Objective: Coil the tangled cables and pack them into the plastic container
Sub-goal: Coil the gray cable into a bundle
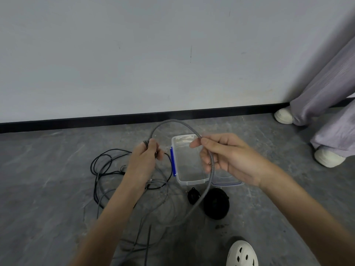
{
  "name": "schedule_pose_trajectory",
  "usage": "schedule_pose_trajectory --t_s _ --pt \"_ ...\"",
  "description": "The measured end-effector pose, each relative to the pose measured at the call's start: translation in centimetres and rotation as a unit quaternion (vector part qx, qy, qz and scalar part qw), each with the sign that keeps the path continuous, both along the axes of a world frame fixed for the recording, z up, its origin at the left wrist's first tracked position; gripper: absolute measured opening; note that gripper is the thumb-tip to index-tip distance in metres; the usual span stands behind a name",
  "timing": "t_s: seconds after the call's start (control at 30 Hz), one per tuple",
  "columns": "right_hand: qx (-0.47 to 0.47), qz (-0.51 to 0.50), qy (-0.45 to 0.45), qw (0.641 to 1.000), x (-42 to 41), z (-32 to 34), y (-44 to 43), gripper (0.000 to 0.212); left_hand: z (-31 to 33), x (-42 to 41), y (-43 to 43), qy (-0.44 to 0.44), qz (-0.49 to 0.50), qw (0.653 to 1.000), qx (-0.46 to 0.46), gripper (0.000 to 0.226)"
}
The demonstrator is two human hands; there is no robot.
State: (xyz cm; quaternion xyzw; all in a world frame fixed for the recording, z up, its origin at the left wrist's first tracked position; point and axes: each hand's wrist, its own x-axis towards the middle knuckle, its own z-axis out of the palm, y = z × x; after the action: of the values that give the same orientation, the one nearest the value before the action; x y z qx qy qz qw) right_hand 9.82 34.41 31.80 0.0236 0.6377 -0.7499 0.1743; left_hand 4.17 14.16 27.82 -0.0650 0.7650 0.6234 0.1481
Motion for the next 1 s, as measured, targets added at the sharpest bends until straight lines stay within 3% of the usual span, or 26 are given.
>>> schedule_pose_trajectory --t_s 0.17,0.3,0.4,0.53,0.73,1.0 --pt "0.102 -0.146 0.012 0.984 -1.0 -1.7 0.2 0.028 0.2 0.3 0.1 0.0 -0.094 0.994 0.063 0.038" --pt "0.207 -0.227 0.035 0.951 -2.1 -3.1 1.0 0.028 0.6 1.3 0.6 -0.007 -0.23 0.963 0.141 0.029" --pt "0.262 -0.244 0.062 0.932 -2.5 -4.0 1.0 0.026 1.1 1.9 0.7 -0.02 -0.312 0.927 0.209 0.028" --pt "0.343 -0.19 0.079 0.916 -2.4 -5.1 0.3 0.025 1.6 2.3 0.8 -0.025 -0.365 0.889 0.274 0.025" --pt "0.416 -0.046 0.064 0.906 -2.0 -5.9 -1.8 0.042 1.7 2.2 0.9 0.019 -0.314 0.886 0.34 0.021" --pt "0.39 0.058 0.105 0.913 -0.9 -4.9 -3.5 0.026 1.6 0.8 -0.1 0.069 -0.156 0.907 0.385 0.02"
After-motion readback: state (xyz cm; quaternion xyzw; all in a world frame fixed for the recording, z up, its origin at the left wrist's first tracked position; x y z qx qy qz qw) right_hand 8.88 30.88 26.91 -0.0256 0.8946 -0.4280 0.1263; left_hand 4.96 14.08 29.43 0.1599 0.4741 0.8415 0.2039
